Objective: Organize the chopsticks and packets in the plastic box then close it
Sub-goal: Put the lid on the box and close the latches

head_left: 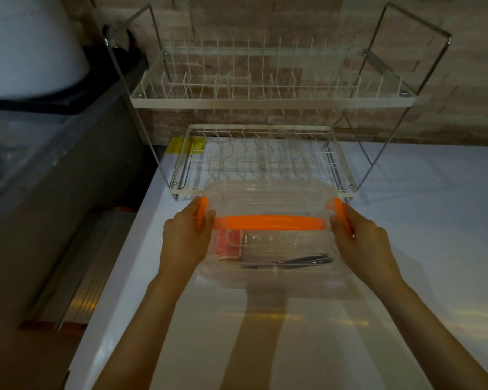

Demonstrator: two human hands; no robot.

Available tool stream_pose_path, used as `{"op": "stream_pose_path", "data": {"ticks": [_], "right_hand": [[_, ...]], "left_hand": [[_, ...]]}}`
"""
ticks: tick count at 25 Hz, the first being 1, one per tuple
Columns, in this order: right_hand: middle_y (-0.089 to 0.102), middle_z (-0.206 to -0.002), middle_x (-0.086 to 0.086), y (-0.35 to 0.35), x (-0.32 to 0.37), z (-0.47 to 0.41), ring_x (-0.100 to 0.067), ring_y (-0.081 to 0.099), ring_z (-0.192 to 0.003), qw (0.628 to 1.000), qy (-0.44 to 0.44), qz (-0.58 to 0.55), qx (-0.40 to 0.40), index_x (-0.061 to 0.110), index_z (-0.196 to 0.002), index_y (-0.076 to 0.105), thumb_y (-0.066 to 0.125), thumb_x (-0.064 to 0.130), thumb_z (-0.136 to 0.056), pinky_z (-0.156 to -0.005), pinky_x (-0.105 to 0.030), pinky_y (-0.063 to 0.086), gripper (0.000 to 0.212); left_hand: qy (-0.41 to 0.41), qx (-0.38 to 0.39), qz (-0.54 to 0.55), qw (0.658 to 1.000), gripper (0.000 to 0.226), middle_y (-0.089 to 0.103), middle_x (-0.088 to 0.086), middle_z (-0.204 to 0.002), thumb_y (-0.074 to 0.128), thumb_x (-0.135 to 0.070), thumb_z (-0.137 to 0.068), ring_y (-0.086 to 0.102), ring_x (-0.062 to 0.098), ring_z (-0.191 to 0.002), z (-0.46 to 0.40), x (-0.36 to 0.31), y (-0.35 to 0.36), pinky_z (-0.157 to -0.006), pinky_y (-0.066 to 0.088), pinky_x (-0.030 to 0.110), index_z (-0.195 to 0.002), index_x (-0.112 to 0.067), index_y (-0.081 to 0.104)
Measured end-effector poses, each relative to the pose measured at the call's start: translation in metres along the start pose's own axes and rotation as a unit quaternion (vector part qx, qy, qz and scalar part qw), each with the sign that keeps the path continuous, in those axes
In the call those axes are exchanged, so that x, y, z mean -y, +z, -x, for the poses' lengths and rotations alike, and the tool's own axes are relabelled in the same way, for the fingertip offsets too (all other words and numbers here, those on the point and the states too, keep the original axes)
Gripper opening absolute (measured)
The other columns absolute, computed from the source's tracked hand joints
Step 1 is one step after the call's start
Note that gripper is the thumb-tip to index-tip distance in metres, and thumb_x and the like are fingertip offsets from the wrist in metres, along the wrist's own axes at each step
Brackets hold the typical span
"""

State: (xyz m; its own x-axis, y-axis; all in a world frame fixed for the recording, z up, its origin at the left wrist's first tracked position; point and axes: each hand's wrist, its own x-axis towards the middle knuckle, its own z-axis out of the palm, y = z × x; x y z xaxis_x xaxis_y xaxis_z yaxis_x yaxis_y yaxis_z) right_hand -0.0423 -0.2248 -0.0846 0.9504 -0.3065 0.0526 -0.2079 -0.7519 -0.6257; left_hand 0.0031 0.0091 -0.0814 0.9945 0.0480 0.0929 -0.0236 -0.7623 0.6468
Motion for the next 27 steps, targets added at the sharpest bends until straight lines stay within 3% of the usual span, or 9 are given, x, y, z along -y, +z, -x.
{"op": "stream_pose_path", "data": {"ticks": [4,6,8,10,14,19,23,25,27], "right_hand": [[0.052,-0.063,0.006,0.000,0.000,0.001,-0.003,0.048,-0.059,1.000,-0.002,-0.020,0.002,0.018,-0.136,0.044,0.038,0.029,-0.097,-0.053,-0.010,0.031,0.041],[0.068,-0.097,-0.006,0.002,-0.006,-0.001,-0.019,0.064,-0.083,0.996,0.035,-0.077,0.009,0.020,-0.135,0.044,0.041,0.036,-0.094,-0.070,-0.019,0.045,0.044],[0.064,-0.118,-0.011,0.002,-0.013,-0.002,-0.027,0.063,-0.100,0.976,0.109,-0.185,0.022,0.021,-0.129,0.049,0.046,0.044,-0.091,-0.084,-0.033,0.050,0.045],[0.067,-0.107,-0.010,-0.002,-0.015,0.000,-0.025,0.064,-0.094,0.948,0.165,-0.268,0.043,0.017,-0.108,0.059,0.045,0.048,-0.090,-0.079,-0.035,0.052,0.038],[0.070,-0.063,0.009,-0.009,-0.014,0.008,-0.007,0.067,-0.063,0.912,0.181,-0.350,0.111,0.022,-0.080,0.064,0.044,0.043,-0.092,-0.062,-0.023,0.048,0.031],[0.063,-0.083,0.001,-0.010,-0.008,0.006,-0.011,0.060,-0.074,0.922,0.169,-0.340,0.075,0.019,-0.076,0.061,0.046,0.034,-0.093,-0.062,-0.023,0.047,0.027],[0.063,-0.105,-0.027,-0.017,-0.001,-0.002,-0.032,0.060,-0.086,0.926,0.164,-0.335,0.059,-0.008,-0.106,0.059,0.048,0.036,-0.092,-0.067,-0.028,0.047,0.048],[0.062,-0.091,-0.021,-0.021,0.002,-0.006,-0.024,0.059,-0.078,0.927,0.161,-0.334,0.053,-0.010,-0.110,0.057,0.048,0.038,-0.091,-0.063,-0.026,0.047,0.051],[0.063,-0.082,-0.007,-0.024,0.007,-0.009,-0.015,0.059,-0.072,0.923,0.154,-0.348,0.051,-0.003,-0.101,0.063,0.048,0.037,-0.092,-0.060,-0.024,0.046,0.043]], "left_hand": [[-0.041,0.004,0.057,0.997,0.044,0.063,0.015,-0.117,0.042,-0.030,-0.094,0.059,0.022,-0.099,0.003,0.003,0.002,-0.091,0.043,0.033,-0.135,-0.014,0.043],[-0.111,0.031,0.198,0.973,0.050,0.054,0.010,-0.132,0.046,-0.037,-0.091,0.056,0.025,-0.113,0.004,0.008,0.005,-0.099,0.045,0.040,-0.137,-0.021,0.040],[-0.181,0.066,0.307,0.932,0.061,0.055,0.010,-0.133,0.050,-0.053,-0.081,0.058,0.028,-0.114,0.007,0.014,0.005,-0.098,0.047,0.049,-0.133,-0.022,0.044],[-0.203,0.097,0.337,0.914,0.065,0.064,0.012,-0.116,0.048,-0.063,-0.074,0.064,0.027,-0.101,0.011,0.018,0.004,-0.092,0.051,0.047,-0.120,-0.017,0.055],[-0.194,0.113,0.347,0.911,0.039,0.068,0.011,-0.088,0.042,-0.051,-0.088,0.065,0.026,-0.083,0.012,0.018,0.003,-0.082,0.053,0.041,-0.083,-0.018,0.063],[-0.175,0.106,0.325,0.923,0.044,0.063,0.007,-0.077,0.043,-0.050,-0.088,0.060,0.018,-0.068,0.009,0.019,0.001,-0.063,0.049,0.027,-0.087,-0.010,0.060],[-0.147,0.080,0.357,0.919,0.033,0.056,-0.002,-0.064,0.044,-0.044,-0.090,0.058,0.008,-0.054,0.001,0.009,-0.004,-0.054,0.045,0.019,-0.076,-0.017,0.058],[-0.134,0.079,0.365,0.918,0.031,0.059,-0.005,-0.065,0.044,-0.045,-0.089,0.061,0.001,-0.050,-0.004,0.005,-0.005,-0.051,0.047,0.016,-0.080,-0.020,0.060],[-0.132,0.082,0.363,0.919,0.036,0.064,-0.001,-0.076,0.043,-0.046,-0.089,0.064,0.007,-0.065,-0.008,0.002,-0.007,-0.059,0.049,0.021,-0.093,-0.016,0.062]]}}
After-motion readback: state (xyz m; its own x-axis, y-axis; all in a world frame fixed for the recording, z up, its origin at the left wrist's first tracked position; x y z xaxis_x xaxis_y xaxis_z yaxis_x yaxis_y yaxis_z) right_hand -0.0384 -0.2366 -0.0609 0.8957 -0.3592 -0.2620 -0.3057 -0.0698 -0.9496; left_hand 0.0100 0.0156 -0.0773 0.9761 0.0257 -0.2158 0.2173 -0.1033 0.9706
